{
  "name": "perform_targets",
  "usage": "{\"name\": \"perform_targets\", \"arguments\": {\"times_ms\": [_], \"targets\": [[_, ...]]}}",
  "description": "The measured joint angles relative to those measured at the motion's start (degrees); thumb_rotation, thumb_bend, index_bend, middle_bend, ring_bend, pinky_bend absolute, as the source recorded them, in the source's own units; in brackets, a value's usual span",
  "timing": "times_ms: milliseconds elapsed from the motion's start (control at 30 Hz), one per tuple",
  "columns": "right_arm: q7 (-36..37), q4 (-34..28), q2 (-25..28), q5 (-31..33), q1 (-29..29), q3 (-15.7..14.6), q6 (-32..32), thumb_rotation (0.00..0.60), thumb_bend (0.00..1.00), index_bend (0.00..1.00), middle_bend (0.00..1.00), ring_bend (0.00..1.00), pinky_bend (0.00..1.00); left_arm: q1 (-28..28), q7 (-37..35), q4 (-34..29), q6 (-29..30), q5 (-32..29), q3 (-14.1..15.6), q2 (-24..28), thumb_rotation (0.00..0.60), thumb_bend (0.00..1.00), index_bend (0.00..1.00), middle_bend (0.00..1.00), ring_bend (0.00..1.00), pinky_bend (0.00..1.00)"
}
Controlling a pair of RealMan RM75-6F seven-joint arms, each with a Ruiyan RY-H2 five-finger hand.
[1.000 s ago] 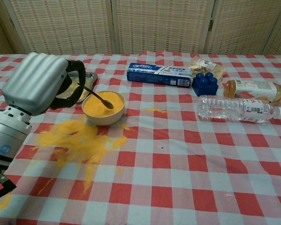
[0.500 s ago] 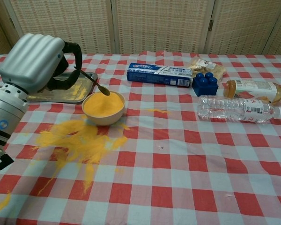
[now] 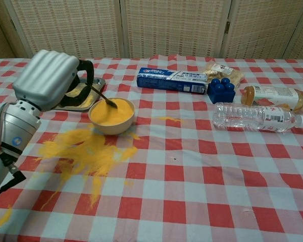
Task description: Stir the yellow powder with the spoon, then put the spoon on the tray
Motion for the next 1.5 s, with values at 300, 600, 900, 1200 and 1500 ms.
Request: {"name": "perform_targets", "arguments": {"times_ms": [300, 600, 900, 1200, 1500], "targets": [[-0.3, 0.0, -0.1, -0.6, -0.1, -0.3, 0.0, 0.6, 0.02, 0.0, 0.0, 0.0, 0.0, 2.2, 0.1, -9.0, -1.1, -2.3, 0.7, 2.4, 0.6, 0.83, 0.84, 1.0, 1.0, 1.0], [-0.9, -0.1, -0.3, -1.1, -0.2, -0.5, 0.0, 0.6, 0.02, 0.0, 0.0, 0.0, 0.0, 4.9, 2.7, -19.6, -2.2, -4.2, 2.0, 6.4, 0.6, 0.83, 0.84, 1.0, 1.0, 1.0], [-0.9, -0.1, -0.3, -0.8, -0.1, -0.4, -0.3, 0.6, 0.02, 0.0, 0.0, 0.0, 0.0, 4.2, 0.0, -18.2, -0.2, -2.3, 0.8, 6.6, 0.6, 0.84, 0.84, 1.0, 1.0, 1.0], [-1.3, -0.3, -0.4, 1.2, 0.5, 0.2, -2.1, 0.6, 0.02, 0.0, 0.0, 0.0, 0.0, 1.3, -3.2, -9.1, -0.3, -1.6, -0.9, 3.5, 0.6, 0.83, 0.84, 1.0, 1.0, 1.0], [-1.9, -0.5, -0.3, 2.1, 0.7, 0.3, -2.8, 0.6, 0.02, 0.0, 0.0, 0.0, 0.0, 0.2, -4.2, -3.9, -1.1, -2.1, -0.5, 1.1, 0.6, 0.83, 0.84, 1.0, 1.0, 1.0]]}}
